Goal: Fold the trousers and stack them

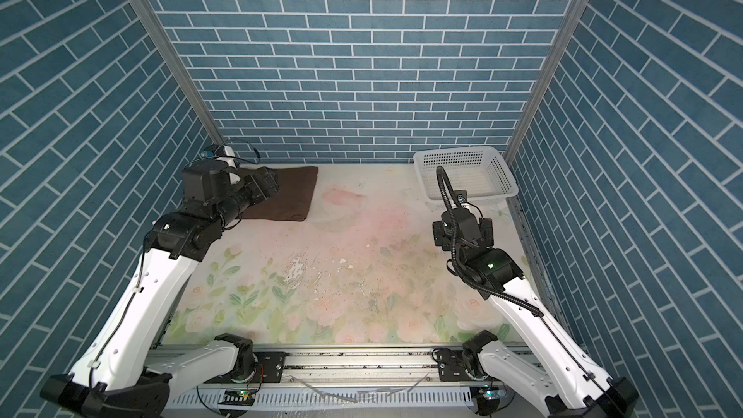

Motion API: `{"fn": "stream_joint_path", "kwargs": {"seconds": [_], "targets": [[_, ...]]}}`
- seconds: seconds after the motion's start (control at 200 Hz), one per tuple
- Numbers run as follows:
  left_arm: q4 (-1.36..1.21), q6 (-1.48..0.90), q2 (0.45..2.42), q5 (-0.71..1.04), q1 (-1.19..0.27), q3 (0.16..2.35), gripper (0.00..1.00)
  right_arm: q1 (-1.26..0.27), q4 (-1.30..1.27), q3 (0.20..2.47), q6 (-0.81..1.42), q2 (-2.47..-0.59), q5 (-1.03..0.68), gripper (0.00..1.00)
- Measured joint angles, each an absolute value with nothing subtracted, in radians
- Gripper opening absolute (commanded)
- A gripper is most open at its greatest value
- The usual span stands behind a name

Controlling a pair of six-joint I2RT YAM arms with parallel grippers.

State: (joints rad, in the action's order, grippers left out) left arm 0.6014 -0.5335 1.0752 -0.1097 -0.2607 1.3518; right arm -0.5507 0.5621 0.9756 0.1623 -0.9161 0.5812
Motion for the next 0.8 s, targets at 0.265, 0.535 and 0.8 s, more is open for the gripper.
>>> {"fn": "stream_joint_path", "kwargs": {"seconds": [0.265, 0.535, 0.8], "targets": [[0.562, -0.481, 0.805, -0.186, -0.261, 1.177, 0.99, -0.55, 0.463, 0.997, 0.072, -0.86, 0.558, 0.99], [0.411, -0.474, 0.486, -0.427, -0.261, 0.921, 0.99, -0.55, 0.261, 0.917, 0.011, -0.686, 0.533, 0.99], [0.292, -0.459, 0.382, -0.555, -0.261, 0.716, 0.99, -0.55, 0.083, 0.671, -0.06, -0.568, 0.499, 0.99]]}}
